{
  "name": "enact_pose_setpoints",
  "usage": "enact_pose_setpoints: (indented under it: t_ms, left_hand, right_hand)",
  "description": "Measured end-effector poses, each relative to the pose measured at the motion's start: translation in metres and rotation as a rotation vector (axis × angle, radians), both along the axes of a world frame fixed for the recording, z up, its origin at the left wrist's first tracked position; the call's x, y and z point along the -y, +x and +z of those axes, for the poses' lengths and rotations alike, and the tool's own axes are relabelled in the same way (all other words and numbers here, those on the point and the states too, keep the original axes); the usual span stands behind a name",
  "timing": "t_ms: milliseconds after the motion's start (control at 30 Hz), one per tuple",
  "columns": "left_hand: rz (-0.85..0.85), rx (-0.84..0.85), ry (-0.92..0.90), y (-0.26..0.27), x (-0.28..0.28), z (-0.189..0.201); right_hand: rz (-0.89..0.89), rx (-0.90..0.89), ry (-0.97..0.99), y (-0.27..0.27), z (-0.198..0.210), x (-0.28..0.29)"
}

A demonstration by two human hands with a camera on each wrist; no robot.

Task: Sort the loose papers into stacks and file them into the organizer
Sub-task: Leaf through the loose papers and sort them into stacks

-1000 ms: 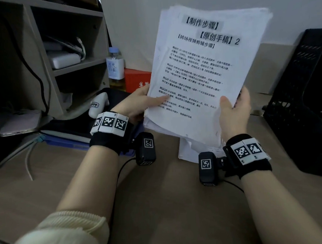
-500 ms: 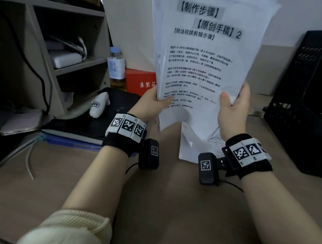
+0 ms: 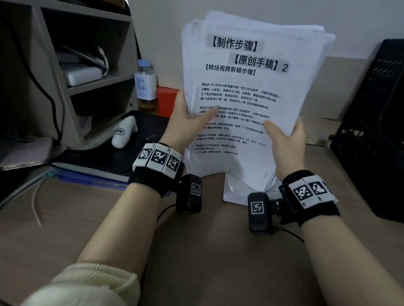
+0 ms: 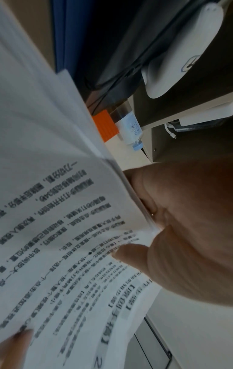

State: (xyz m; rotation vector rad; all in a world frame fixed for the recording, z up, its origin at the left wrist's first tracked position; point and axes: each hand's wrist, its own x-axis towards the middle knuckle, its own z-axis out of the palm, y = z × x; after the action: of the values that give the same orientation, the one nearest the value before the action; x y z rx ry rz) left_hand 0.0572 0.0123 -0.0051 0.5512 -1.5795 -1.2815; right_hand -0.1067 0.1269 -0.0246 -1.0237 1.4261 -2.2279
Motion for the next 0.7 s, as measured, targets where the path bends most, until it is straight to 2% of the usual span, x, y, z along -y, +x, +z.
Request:
enact_pose_setpoints:
  t_ms: [167,400,700]
  left_hand:
    - [-0.007,-0.091,0.003,0.000,-0.003,0.005]
    - [-0.050,-0.019,0.031,-0.002,0.003,-0.002]
    - [-0.050,0.025,0.011,-0.004,0.010,-0.014]
  right_hand:
    - [0.040,0.058,-0.031,0.004,0.003,-0.003]
    - [-0.021,0.082,0.139,-0.001,-0.001,0.001]
    - [0.022,0.120,0.103,-0.003,-0.006,0.002]
